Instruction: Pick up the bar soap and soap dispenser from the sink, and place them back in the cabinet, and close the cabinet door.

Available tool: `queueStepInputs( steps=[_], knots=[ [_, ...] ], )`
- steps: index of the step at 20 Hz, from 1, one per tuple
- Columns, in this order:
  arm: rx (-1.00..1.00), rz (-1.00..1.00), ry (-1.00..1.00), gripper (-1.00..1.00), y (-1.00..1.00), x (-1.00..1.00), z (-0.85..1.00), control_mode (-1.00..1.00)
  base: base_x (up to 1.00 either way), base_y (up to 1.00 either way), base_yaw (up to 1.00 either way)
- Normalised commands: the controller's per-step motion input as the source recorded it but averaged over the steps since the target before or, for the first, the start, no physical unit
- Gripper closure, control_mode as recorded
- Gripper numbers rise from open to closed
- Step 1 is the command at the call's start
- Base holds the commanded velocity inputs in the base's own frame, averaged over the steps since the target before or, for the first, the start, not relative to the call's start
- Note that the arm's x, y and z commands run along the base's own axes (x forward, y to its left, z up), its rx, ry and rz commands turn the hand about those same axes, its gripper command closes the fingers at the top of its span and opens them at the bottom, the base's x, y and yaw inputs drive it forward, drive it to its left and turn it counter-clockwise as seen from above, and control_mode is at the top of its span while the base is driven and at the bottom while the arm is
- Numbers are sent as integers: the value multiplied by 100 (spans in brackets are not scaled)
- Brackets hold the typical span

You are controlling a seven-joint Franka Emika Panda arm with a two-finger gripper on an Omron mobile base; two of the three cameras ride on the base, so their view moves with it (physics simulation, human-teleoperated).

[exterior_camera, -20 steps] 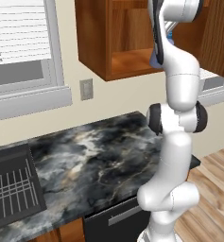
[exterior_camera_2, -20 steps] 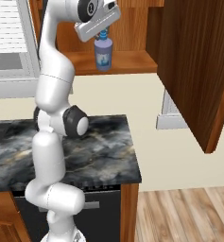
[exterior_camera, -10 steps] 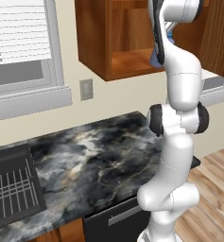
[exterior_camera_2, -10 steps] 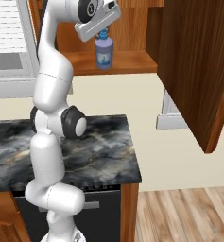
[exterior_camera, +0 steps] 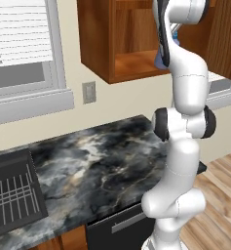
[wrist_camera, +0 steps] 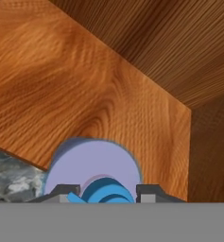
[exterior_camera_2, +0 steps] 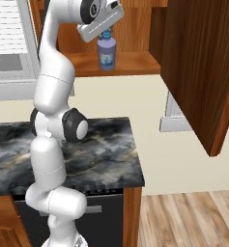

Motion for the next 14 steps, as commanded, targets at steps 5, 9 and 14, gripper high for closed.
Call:
queueStepInputs(
  steps=[5,9,14],
  knots=[
    [0,0,0,100,0,33,0,-100,0,0,0],
    [0,0,0,100,0,27,0,-100,0,0,0],
    [0,0,0,100,0,14,0,-100,0,0,0]
  ],
)
